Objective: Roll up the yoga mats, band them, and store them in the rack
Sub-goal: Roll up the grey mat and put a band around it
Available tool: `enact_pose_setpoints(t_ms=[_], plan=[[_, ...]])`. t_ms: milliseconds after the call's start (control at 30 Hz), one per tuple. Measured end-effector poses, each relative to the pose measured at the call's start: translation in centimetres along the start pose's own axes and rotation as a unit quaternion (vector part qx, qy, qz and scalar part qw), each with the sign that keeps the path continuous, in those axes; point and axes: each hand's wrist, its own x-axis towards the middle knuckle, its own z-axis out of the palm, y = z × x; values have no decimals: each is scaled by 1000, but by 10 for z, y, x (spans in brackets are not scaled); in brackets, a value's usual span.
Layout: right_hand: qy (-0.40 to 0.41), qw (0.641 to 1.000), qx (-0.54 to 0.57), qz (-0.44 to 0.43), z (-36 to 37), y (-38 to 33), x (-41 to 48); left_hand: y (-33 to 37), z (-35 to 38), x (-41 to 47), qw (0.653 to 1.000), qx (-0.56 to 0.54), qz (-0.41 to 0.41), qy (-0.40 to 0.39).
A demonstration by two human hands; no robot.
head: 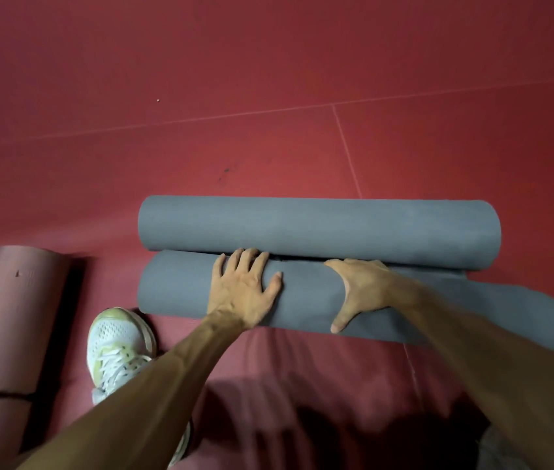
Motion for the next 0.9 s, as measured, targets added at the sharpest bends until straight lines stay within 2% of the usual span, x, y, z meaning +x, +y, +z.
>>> enact_pose_setpoints(t_ms=[133, 300, 467, 533, 633, 800, 900], plan=[[65, 996, -44, -32, 11, 9, -6, 2, 0, 12, 1000, 2, -8, 0], [198, 975, -77, -61, 18, 18, -12, 0, -4, 45, 1000, -9, 2, 6], [359, 927, -88, -59, 36, 13, -9, -1, -8, 77, 999, -43, -2, -17], [361, 925, -105, -47, 44, 10, -8, -1, -10, 89, 998, -60, -8, -26], [318, 938, -139, -14, 52, 8, -1, -1, -12, 104, 997, -76, -8, -28], [327, 936, -131, -2, 39, 16, 13, -1, -14, 116, 996, -87, -5, -22], [290, 947, -141, 10, 30, 20, 18, 0, -16, 119, 996, -84, -1, -21]])
